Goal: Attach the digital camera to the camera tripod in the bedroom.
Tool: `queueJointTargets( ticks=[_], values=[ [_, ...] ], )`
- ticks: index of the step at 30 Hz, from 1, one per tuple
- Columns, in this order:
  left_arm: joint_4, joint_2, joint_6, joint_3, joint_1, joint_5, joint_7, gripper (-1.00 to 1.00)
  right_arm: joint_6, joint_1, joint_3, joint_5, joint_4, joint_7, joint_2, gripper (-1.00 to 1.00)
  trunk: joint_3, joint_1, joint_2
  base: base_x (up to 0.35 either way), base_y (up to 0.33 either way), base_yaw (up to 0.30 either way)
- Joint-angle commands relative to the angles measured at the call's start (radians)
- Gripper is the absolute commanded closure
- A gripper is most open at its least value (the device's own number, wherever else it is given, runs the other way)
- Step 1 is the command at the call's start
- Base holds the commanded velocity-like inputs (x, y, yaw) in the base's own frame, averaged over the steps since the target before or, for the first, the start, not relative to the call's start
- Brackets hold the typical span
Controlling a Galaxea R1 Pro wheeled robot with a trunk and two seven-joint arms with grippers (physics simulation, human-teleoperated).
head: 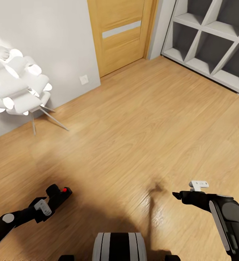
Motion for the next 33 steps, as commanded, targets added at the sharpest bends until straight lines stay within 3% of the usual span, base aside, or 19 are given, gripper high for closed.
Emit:
queueJointTargets(
  ticks=[1,33],
  values=[
    [0.0,0.0,-0.006,0.001,0.0,-0.008,0.001,-1.0,0.004,-0.001,-0.001,0.005,-0.001,0.006,0.0,-1.0,-0.002,0.0,0.0,0.0,0.0,0.0],
    [-0.005,0.003,-0.008,-0.001,-0.001,-0.015,-0.003,-1.0,0.004,0.0,0.0,0.005,-0.001,0.006,0.0,-1.0,-0.046,0.0,0.0,0.0,0.0,0.0]
  ],
)
